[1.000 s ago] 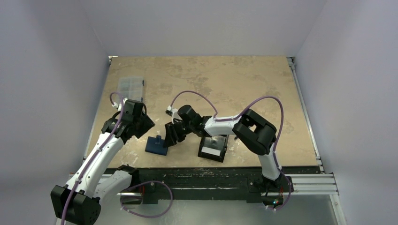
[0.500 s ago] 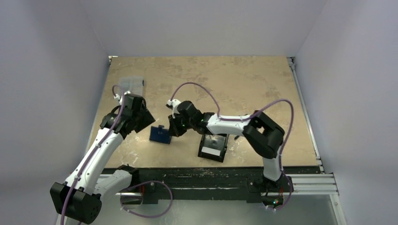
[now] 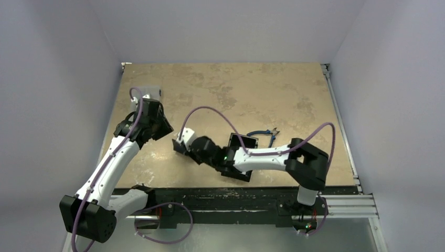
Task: Put the credit cards into the card holder
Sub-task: Open the card holder at the center of the board.
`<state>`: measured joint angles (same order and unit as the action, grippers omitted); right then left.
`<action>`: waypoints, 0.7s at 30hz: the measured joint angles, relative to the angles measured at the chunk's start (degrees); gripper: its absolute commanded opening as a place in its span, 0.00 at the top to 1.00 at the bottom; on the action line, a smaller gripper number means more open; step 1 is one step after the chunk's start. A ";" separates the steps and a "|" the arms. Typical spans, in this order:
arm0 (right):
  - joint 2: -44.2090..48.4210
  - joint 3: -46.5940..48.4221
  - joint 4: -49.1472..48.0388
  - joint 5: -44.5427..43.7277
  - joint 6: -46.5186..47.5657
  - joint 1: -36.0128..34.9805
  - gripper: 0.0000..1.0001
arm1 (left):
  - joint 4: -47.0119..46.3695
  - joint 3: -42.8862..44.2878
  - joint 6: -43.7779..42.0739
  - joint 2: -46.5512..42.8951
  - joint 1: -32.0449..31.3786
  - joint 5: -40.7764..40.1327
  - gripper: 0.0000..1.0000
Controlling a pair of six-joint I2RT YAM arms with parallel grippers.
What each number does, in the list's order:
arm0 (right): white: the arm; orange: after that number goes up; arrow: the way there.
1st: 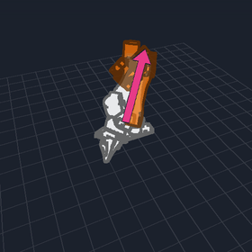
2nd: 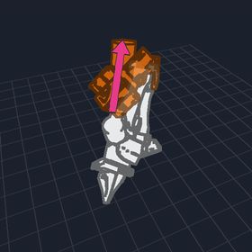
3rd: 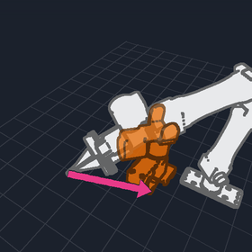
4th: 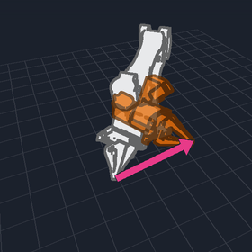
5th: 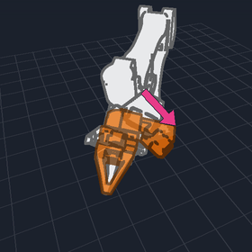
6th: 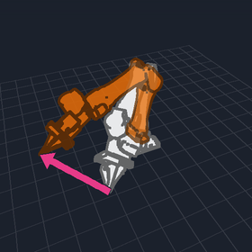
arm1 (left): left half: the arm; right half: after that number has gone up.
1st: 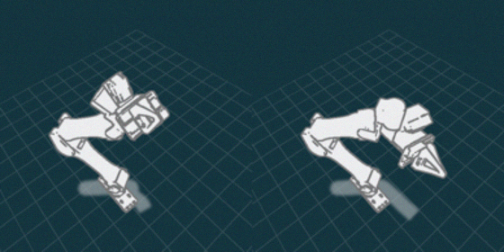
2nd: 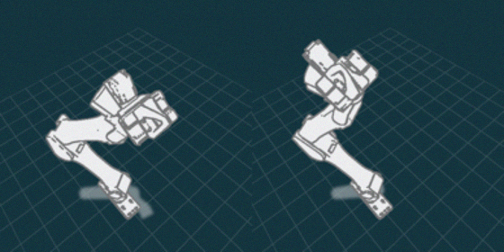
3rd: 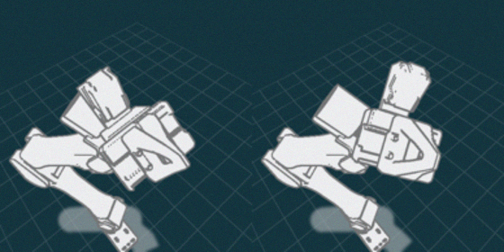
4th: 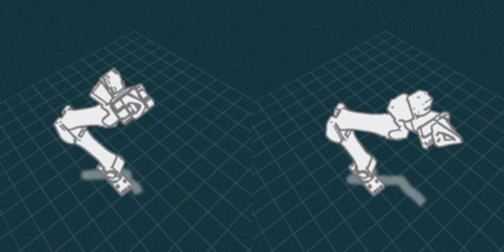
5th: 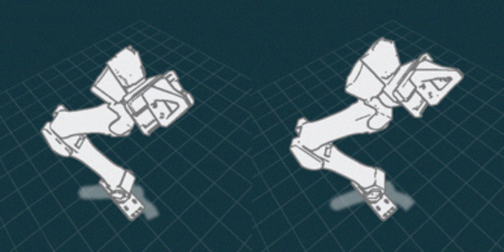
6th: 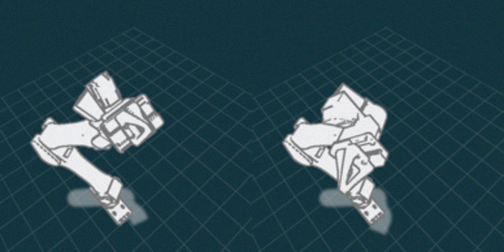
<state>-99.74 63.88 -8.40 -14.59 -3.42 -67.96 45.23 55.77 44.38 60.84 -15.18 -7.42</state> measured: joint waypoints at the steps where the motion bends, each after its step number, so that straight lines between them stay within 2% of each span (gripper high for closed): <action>1: -1.57 -0.02 0.04 -3.02 0.48 -1.79 1.00 | -0.02 -0.42 0.26 -0.15 0.22 0.11 0.67; 5: -4.90 -2.12 -0.94 -12.70 2.93 -6.88 1.00 | -0.26 -1.92 1.49 -2.10 1.31 0.37 0.65; 8: -4.90 -4.28 -4.20 -19.32 5.60 -9.42 1.00 | -1.29 -2.73 1.68 -2.82 1.77 2.32 0.70; 17: -5.14 -7.67 -11.30 -28.63 13.49 -15.91 1.00 | -9.99 -10.82 1.53 2.10 2.03 17.66 0.75; 21: -6.40 -7.67 -13.53 -30.08 15.58 -17.77 0.88 | -12.66 -12.66 0.70 3.08 2.03 21.64 0.85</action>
<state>-106.15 56.21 -21.93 -44.66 12.16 -85.73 32.58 43.11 45.08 63.92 -13.15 14.22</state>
